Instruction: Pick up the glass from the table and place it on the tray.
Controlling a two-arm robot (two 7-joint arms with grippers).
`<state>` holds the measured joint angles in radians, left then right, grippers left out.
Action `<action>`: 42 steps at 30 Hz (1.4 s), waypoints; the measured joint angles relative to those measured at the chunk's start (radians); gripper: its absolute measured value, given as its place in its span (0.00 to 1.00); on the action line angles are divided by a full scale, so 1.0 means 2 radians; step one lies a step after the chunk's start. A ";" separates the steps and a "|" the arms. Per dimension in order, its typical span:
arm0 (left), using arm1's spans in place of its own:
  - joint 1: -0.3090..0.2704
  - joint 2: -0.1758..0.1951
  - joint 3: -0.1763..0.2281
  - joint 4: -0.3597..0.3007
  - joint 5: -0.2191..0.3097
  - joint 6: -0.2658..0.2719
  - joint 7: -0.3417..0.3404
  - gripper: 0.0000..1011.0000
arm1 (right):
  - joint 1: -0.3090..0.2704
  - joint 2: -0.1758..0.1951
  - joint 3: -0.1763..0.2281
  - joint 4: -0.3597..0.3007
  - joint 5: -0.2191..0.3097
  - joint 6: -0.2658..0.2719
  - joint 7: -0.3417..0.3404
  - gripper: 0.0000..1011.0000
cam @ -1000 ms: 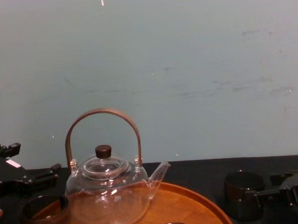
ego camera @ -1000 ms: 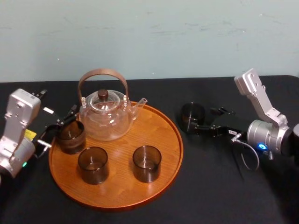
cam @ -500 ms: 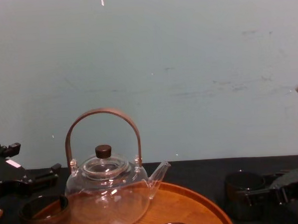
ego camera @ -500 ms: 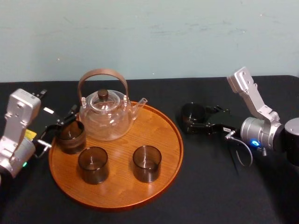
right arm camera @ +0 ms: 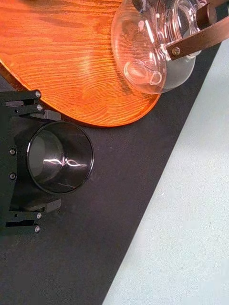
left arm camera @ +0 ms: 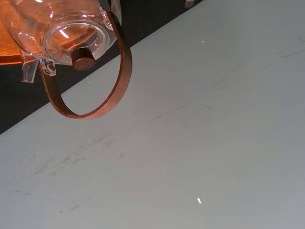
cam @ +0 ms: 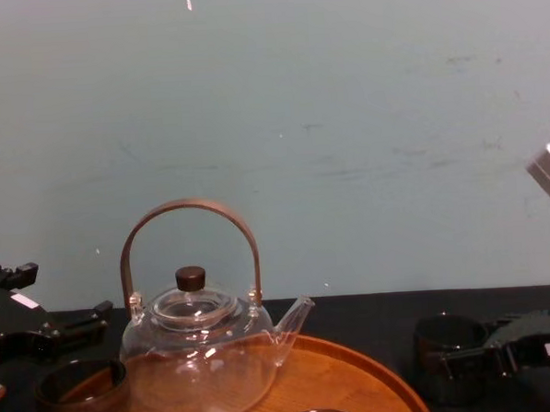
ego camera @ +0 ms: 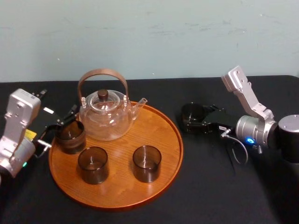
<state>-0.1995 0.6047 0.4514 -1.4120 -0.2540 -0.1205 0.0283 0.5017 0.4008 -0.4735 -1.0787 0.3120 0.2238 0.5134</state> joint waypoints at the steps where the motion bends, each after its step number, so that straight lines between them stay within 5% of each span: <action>1: 0.000 0.000 0.000 0.000 0.000 0.000 0.000 0.99 | 0.002 -0.002 0.000 0.002 -0.001 0.000 0.000 0.99; 25: 0.000 0.000 0.000 0.000 0.000 0.000 0.000 0.99 | 0.007 -0.010 0.001 0.009 -0.012 0.001 -0.001 0.99; 32: 0.000 0.000 0.000 0.000 0.000 0.000 0.000 0.99 | 0.007 -0.009 0.001 0.009 -0.011 0.001 -0.001 0.89; 42: 0.000 0.000 0.000 0.000 0.000 0.000 0.000 0.99 | 0.007 -0.009 0.001 0.009 -0.011 0.001 -0.001 0.89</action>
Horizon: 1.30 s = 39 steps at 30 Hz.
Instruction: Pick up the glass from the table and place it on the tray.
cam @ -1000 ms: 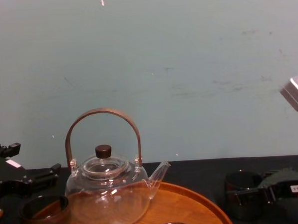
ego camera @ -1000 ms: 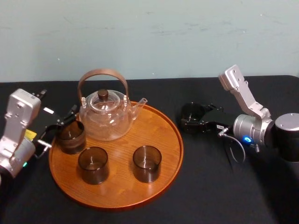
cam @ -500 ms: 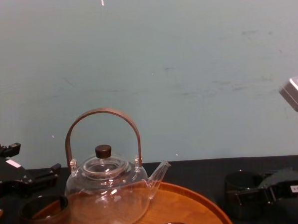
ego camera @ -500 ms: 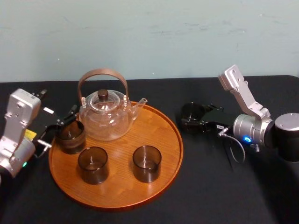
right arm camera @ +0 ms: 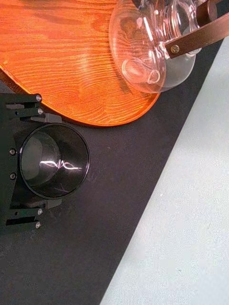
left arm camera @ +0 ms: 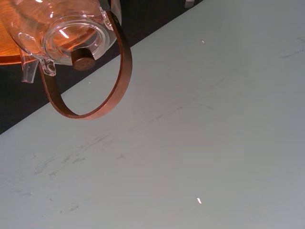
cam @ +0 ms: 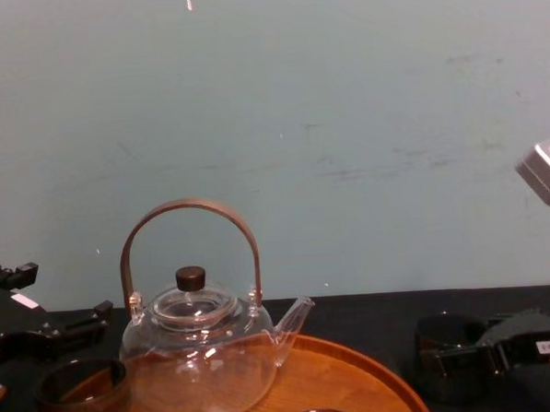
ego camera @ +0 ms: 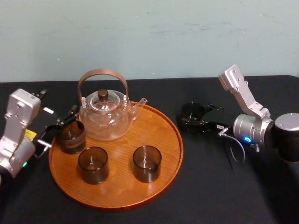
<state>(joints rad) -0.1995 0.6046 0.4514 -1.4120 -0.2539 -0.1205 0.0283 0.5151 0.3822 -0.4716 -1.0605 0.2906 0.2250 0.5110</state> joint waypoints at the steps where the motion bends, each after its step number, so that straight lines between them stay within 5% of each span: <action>1: 0.000 0.000 0.000 0.000 0.000 0.000 0.000 0.99 | 0.000 0.000 0.000 0.000 0.000 0.000 0.000 0.89; 8: 0.000 0.000 0.000 0.000 0.000 0.000 0.000 0.99 | -0.001 0.000 0.000 -0.001 0.001 0.000 0.000 0.89; 27: 0.000 0.000 0.000 0.000 0.000 0.000 0.000 0.99 | -0.043 0.054 0.031 -0.144 0.036 0.005 0.009 0.89; 39: 0.000 0.000 0.000 0.000 0.000 0.000 0.000 0.99 | -0.035 0.059 0.000 -0.166 0.038 -0.002 0.034 0.89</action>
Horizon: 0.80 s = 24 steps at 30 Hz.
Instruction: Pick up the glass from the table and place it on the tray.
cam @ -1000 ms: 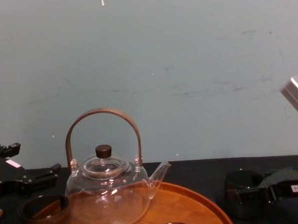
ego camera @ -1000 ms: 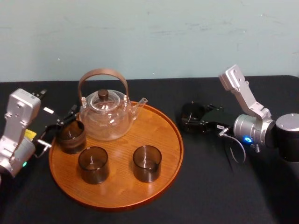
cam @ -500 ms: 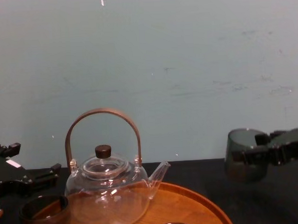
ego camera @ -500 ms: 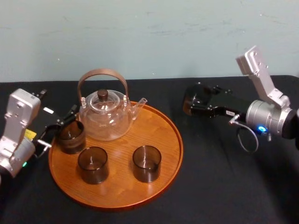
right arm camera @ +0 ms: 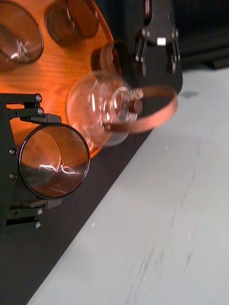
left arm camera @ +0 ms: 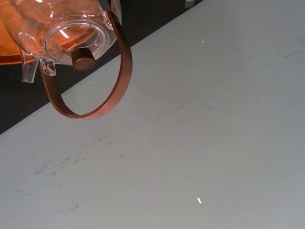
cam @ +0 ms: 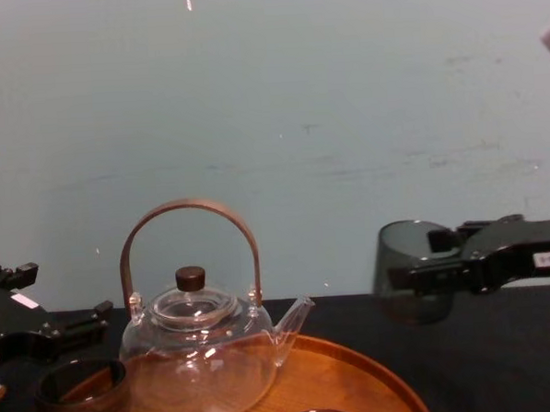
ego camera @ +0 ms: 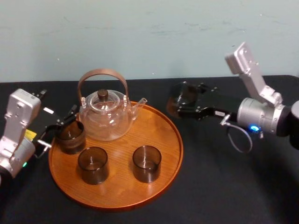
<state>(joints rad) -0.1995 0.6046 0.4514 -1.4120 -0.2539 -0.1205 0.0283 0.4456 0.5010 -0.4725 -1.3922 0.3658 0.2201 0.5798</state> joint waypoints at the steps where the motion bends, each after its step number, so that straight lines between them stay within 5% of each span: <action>1: 0.000 0.000 0.000 0.000 0.000 0.000 0.000 0.99 | 0.001 -0.001 -0.003 0.000 0.000 -0.001 0.002 0.89; 24: 0.000 0.000 0.000 0.000 0.000 0.000 0.000 0.99 | 0.027 -0.032 -0.060 0.061 -0.010 -0.017 0.018 0.89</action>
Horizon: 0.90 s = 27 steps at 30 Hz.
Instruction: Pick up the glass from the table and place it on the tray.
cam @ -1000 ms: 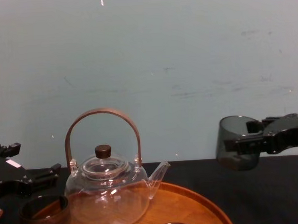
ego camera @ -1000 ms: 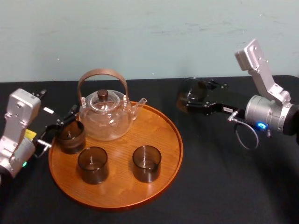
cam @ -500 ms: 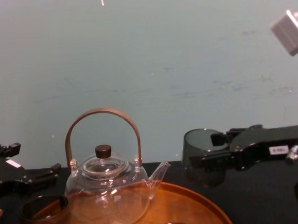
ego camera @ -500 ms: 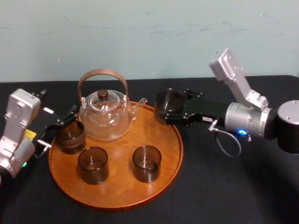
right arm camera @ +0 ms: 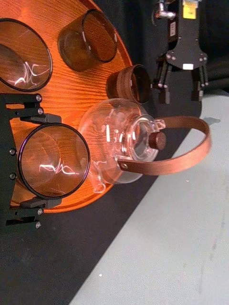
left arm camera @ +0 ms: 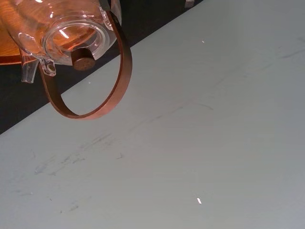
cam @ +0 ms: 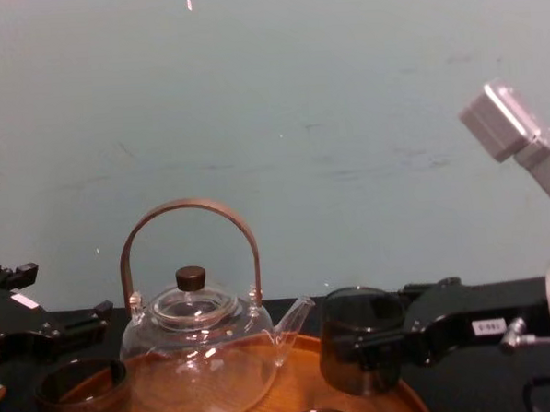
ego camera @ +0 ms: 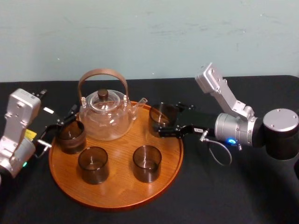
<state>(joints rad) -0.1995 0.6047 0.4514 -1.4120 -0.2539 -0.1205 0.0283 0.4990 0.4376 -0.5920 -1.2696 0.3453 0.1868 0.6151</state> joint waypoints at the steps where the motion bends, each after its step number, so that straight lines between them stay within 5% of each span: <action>1: 0.000 0.000 0.000 0.000 0.000 0.000 0.000 0.99 | 0.001 -0.002 -0.002 0.005 -0.001 -0.001 0.001 0.89; 27: 0.000 0.000 0.000 0.000 0.000 0.000 0.000 0.99 | 0.015 -0.032 -0.013 0.071 -0.023 -0.021 0.001 0.89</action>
<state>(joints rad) -0.1996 0.6047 0.4514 -1.4120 -0.2539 -0.1205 0.0283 0.5296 0.3736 -0.6181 -1.1277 0.2994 0.1438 0.6180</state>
